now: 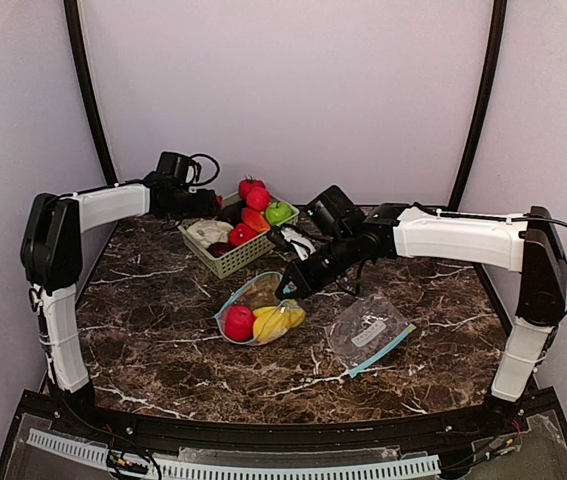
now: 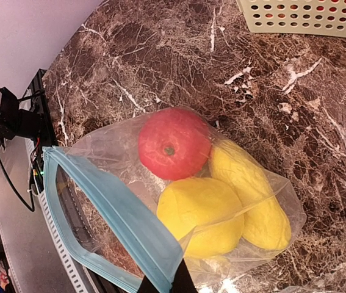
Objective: Place the food in the zip-top bag and seal the zipper
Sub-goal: Pick up the fake fruit from the bin, then place the fake fruit in the zipper food storage bag.
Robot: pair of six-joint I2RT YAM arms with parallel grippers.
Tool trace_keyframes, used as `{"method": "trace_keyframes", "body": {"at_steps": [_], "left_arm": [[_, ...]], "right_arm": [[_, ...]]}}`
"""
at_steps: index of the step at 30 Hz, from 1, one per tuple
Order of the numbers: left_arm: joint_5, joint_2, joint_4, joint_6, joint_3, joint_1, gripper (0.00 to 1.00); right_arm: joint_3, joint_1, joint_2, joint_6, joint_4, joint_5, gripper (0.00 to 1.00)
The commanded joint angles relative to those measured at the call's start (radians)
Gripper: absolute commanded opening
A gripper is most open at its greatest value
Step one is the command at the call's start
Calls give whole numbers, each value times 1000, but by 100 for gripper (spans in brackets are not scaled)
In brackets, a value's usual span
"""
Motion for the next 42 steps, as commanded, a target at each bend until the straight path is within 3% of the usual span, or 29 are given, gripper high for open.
{"method": "trace_keyframes", "body": {"at_steps": [1,5,9,17,22,32,42], "left_arm": [[168,-343,242,-35,-316,4,63],[291,-610,342,-55,-607,0,63],[370,-836,278,-69,-786,-36,63],[422,-1114,136,-110,-877,-261,63],[408,-1105,119,-159,-895,-362,62],[374,-940,112,-158,-827,-541,62],[232,-883,73,-204,-852,-556,61]], "right_arm": [[38,0,-17,14,19,14,0],[51,-1,-12,9,21,11,0],[57,-1,-11,-1,20,6,0],[69,-1,0,-10,15,-4,0],[66,-1,-3,1,15,-3,0],[43,-1,-26,14,7,10,0],[28,-1,-43,7,9,-6,0]]}}
